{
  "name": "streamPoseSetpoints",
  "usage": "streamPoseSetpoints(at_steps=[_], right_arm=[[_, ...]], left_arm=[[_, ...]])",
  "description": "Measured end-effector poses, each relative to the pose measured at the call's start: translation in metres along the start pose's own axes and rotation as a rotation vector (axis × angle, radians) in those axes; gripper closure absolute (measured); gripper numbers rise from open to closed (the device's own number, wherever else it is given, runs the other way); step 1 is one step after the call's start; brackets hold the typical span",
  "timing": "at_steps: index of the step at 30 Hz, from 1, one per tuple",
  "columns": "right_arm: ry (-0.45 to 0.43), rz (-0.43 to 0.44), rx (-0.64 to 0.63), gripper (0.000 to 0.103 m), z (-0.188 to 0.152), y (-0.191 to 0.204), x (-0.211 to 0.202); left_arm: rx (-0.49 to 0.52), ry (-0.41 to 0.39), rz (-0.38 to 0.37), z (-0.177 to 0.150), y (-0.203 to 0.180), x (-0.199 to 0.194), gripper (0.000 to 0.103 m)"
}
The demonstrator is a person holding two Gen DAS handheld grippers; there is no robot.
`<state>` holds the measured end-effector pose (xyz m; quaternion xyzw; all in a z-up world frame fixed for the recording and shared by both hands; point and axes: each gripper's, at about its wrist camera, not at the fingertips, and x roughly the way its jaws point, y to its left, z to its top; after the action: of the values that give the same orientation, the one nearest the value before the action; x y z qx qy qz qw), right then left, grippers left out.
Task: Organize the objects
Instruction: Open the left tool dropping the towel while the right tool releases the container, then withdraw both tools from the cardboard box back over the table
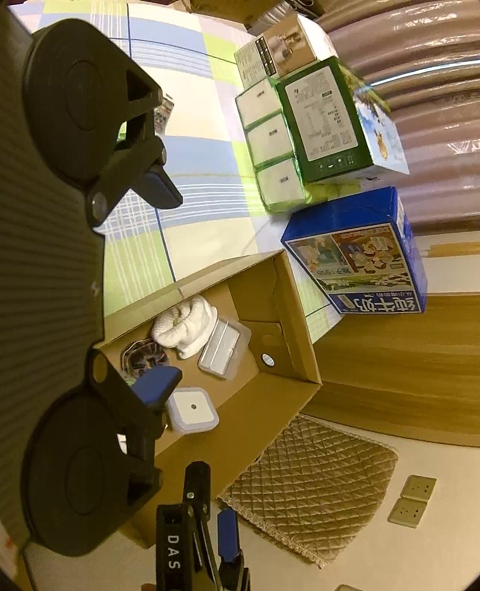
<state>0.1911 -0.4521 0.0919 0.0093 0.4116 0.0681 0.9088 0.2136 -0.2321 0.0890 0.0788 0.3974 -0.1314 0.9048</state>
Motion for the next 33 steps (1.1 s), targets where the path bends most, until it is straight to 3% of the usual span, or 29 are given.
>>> streamPoseSetpoints(at_steps=[3,9,19,33], right_arm=[[-0.007,-0.004,-0.013,0.013,-0.008,0.004,-0.015],[0.008,-0.008,-0.02,0.005,-0.027,0.011,-0.042],[0.015,-0.014,0.003,0.002,-0.063,0.023,-0.086],[-0.039,-0.027,0.052,0.002,-0.107,0.04,-0.138]], left_arm=[[-0.012,-0.016,0.006,-0.008,-0.002,-0.015,0.006],[-0.009,-0.052,0.011,-0.027,-0.008,-0.046,0.001],[-0.022,-0.09,0.001,-0.059,-0.012,-0.094,0.001],[-0.059,-0.073,-0.029,-0.107,-0.005,-0.138,0.001]])
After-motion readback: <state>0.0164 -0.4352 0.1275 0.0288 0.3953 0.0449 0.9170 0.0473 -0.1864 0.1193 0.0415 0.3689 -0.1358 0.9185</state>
